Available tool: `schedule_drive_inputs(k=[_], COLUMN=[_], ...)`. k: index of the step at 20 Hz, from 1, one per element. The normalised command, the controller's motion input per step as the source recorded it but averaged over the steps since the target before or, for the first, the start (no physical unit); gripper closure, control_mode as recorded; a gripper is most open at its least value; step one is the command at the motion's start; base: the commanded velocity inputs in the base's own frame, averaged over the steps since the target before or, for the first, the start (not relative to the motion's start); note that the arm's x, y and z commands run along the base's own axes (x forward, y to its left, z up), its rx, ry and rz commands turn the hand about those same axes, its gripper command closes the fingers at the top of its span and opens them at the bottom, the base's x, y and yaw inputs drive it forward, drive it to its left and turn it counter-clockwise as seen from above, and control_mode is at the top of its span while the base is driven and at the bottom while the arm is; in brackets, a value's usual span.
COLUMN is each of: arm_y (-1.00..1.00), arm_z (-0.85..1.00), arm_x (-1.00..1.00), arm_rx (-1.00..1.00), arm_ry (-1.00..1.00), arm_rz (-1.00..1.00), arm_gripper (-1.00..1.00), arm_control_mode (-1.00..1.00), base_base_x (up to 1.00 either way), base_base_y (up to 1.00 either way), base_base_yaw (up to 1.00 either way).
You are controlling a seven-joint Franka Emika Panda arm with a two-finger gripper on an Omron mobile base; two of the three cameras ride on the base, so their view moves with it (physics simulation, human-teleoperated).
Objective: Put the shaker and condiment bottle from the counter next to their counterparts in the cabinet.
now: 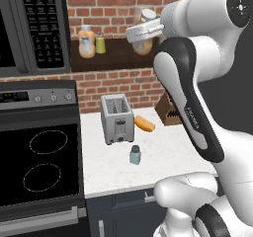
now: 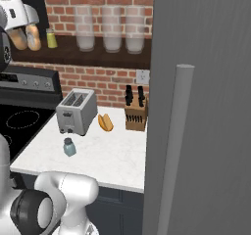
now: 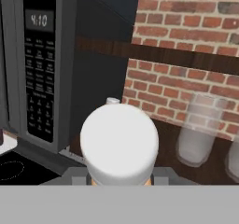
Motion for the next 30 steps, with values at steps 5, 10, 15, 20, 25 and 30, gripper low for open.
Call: schedule_drive_inputs(k=[5,10,15,20,25,30], arm_y=[0.23,0.17,0.05,0.0,0.09,0.19], arm_z=[-0.06,-0.02,0.04,0.0,0.0,0.0], arm_x=[0.0,0.02,0.23,0.05,0.0,-0.02], arm_rx=[-0.03,-0.04,0.0,0.0,0.0,0.0], arm_ry=[0.0,0.0,0.05,0.03,0.01,0.0], arm_rz=[0.1,0.0,0.0,0.0,0.0,0.02], arm_gripper=[1.0,1.0,1.0,1.0,1.0,1.0], arm_control_mode=[-1.0,-1.0,-1.0,-1.0,-1.0,-1.0], base_base_x=[0.0,0.0,0.0,0.0,0.0,0.0], base_base_y=[0.0,0.0,0.0,0.0,0.0,0.0], base_base_yaw=[0.0,0.0,0.0,0.0,0.0,0.0])
